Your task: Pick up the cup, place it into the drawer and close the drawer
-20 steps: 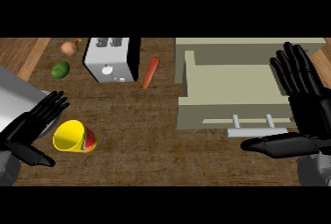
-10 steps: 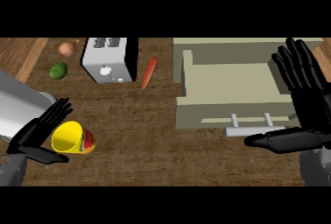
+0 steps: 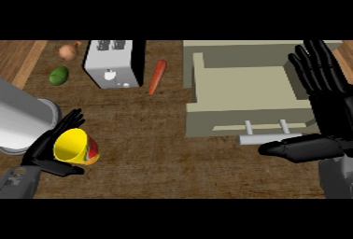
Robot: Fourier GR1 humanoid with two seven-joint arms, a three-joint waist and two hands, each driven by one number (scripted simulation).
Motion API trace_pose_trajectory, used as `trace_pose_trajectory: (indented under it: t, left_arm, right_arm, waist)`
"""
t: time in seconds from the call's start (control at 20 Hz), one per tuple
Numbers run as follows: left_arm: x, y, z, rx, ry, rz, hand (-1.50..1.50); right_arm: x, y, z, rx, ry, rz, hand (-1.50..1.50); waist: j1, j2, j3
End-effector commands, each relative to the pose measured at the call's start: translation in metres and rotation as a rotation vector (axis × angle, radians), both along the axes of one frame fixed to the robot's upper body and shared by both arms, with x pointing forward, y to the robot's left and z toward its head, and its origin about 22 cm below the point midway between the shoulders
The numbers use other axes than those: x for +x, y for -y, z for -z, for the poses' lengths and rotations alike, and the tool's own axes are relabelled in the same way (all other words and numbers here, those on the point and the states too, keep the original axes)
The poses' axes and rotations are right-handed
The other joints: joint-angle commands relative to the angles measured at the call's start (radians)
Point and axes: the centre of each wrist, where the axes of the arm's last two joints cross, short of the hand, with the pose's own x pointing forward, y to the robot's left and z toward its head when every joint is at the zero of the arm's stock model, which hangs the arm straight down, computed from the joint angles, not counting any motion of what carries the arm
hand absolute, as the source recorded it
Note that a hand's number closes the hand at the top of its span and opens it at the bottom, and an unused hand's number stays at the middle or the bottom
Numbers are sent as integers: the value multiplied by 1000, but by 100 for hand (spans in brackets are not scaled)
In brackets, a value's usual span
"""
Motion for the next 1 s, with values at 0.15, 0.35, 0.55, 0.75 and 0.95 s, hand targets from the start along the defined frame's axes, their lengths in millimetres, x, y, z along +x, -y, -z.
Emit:
trace_pose_trajectory:
  t: [0.15, 0.35, 0.55, 0.75, 0.95]
  left_arm:
    - [-3, 8, 12, -150, 80, 84, -150]
    - [1, 17, 15, -157, 86, 97, -150]
    - [17, 26, 9, -162, 87, 127, -150]
    - [2, 43, 28, -194, 86, 155, -150]
    - [10, 54, 28, -278, 34, 199, -150]
  right_arm:
    - [1, 0, -1, 3, -11, -15, -150]
    - [2, 0, 1, 6, -3, -7, -150]
    - [5, -9, 1, -17, -10, -19, -150]
    - [7, 13, 6, -14, -5, 4, -150]
    - [2, 3, 0, -9, -13, 0, -150]
  waist:
    - [-8, 4, -2]
    - [-11, 7, -2]
    - [-13, 7, -2]
    - [-3, 6, -1]
    - [-12, 5, -2]
